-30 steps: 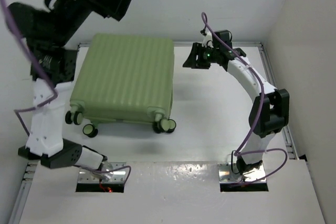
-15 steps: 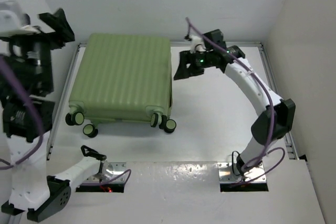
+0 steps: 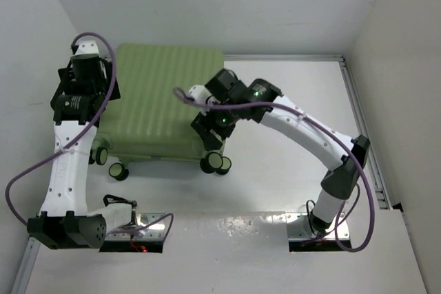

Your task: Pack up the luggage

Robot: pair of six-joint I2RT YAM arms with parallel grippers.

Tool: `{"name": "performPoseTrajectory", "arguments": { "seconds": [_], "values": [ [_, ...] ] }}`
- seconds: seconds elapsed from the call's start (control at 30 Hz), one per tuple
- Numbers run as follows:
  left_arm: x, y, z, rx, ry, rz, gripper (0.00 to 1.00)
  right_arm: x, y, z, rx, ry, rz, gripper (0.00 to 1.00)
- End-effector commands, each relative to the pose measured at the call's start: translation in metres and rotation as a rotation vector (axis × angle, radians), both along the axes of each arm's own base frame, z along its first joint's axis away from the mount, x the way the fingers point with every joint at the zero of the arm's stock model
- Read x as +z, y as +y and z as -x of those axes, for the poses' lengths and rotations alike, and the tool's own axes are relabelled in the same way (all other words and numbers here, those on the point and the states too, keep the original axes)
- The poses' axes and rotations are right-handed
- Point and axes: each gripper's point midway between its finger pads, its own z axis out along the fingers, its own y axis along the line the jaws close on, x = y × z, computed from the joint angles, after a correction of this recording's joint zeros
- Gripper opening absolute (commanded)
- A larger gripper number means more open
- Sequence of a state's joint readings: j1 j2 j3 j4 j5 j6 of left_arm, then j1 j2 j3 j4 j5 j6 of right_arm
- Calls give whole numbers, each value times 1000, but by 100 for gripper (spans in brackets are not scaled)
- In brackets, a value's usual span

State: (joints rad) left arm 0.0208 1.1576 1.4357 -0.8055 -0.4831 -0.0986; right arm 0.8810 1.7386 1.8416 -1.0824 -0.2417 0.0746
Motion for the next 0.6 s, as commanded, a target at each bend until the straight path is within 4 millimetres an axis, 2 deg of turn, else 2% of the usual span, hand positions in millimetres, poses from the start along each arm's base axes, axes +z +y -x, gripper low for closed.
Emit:
{"name": "performPoseTrajectory", "arguments": {
  "seconds": [0.0, 0.07, 0.1, 0.13, 0.23, 0.27, 0.33, 0.37, 0.4, 0.43, 0.47, 0.5, 0.53, 0.57],
  "values": [
    [2, 7, 3, 38, -72, 99, 87, -12, -7, -8, 101, -204, 105, 65],
    [-5, 12, 6, 52, -98, 135, 87, -15, 3, -11, 191, -334, 29, 65],
    [-8, 10, 7, 34, -95, 151, 87, -18, 3, -3, 232, -346, 8, 65],
    [-10, 11, 9, 35, -95, 156, 87, -7, 14, -15, 271, -454, -34, 66],
    [-26, 20, 15, 84, -64, 177, 87, -13, 20, -8, 291, -496, 20, 69],
    [-28, 23, 18, 99, -63, 196, 87, -16, 16, -11, 249, -494, 52, 69],
    [-44, 25, 20, 112, -35, 221, 87, -24, 11, -12, 167, -438, 145, 72],
    [-44, 25, 23, 113, -39, 227, 87, -32, 18, -14, 96, -374, 159, 73],
    [-47, 23, 24, 110, -49, 241, 87, -19, 22, -17, 50, -355, 136, 73],
    [-49, 25, 27, 119, -49, 241, 87, -15, 10, -7, -55, -186, 126, 75],
    [-51, 23, 24, 106, -52, 249, 87, -23, 9, -7, -91, -112, 137, 75],
    [-53, 23, 25, 105, -59, 247, 88, -18, 7, -14, -139, -62, 118, 75],
    [-50, 23, 28, 105, -73, 250, 88, -15, 3, -2, -148, 35, 79, 75],
    [-52, 24, 27, 105, -73, 250, 88, -11, 3, -1, -168, 51, 54, 77]
  ]
}}
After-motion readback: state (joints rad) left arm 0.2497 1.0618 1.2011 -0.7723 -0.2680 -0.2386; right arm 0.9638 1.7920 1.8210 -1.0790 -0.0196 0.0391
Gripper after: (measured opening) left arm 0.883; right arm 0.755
